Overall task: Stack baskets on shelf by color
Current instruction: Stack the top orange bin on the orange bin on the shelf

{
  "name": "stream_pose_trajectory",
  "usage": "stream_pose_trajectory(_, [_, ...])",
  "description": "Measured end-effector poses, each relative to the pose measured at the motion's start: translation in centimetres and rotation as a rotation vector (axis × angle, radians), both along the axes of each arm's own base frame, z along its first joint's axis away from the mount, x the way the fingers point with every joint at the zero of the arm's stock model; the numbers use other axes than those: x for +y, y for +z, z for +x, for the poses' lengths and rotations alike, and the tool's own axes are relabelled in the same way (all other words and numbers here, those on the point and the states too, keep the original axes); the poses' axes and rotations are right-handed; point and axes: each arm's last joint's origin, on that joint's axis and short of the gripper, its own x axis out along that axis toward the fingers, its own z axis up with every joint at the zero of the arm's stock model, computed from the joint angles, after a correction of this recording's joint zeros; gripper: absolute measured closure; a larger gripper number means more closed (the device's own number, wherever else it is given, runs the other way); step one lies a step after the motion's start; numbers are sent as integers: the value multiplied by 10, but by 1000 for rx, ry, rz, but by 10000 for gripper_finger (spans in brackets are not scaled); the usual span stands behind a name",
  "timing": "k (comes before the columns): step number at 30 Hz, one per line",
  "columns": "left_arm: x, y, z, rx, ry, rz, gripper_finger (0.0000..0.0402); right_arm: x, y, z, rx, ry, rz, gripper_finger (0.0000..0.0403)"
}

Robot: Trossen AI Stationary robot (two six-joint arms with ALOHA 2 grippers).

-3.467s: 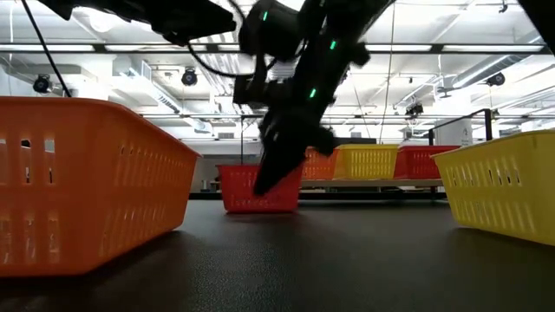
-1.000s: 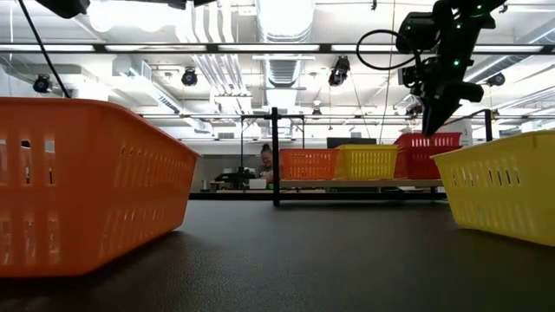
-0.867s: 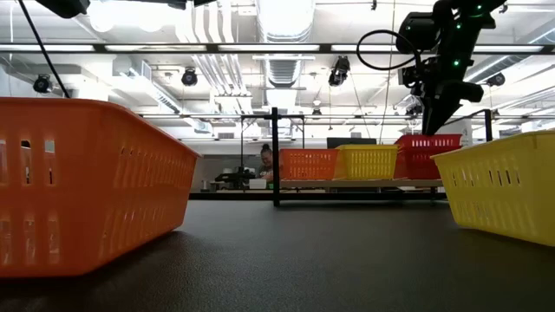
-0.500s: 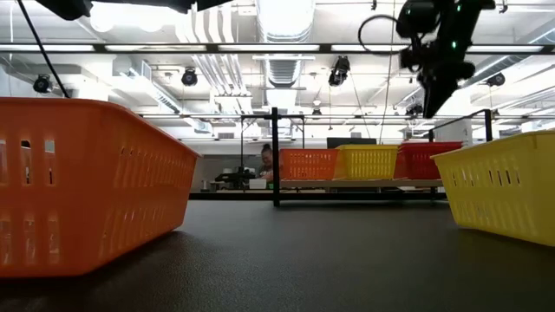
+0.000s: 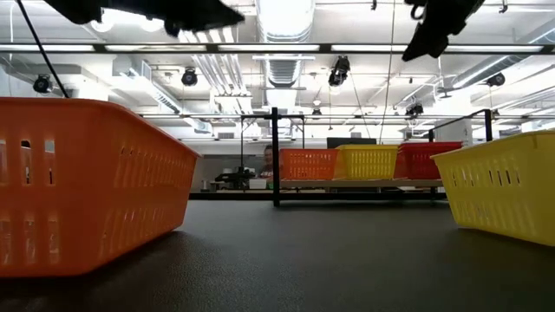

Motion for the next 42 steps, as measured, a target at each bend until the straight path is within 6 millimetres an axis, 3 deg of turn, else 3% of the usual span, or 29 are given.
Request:
stream_pose_trajectory(6, [33,-21,3,73,122,-184,265,23,-17,1,-4,53,-40,324])
stream_pose_trajectory(11, [56,-33,1,226,248,-355,265,29,-33,6,22,62,-89,326])
stream_pose_trajectory(19, [74,-35,-25,610,434,-575,265,29,-45,13,27,81,-130,329])
stream_pose_trajectory(24, [81,-41,-41,760,393,-732,265,28,-50,18,-13,108,-174,329])
stream_pose_trajectory(30, [89,-50,-53,808,394,-855,256,27,-53,21,-55,124,-206,329])
stream_pose_trajectory(35, [96,-54,-64,821,492,-940,228,27,-58,22,-49,125,-204,331])
stream_pose_trajectory(42, [113,-78,-77,770,717,-1048,203,27,-63,22,-37,125,-197,334])
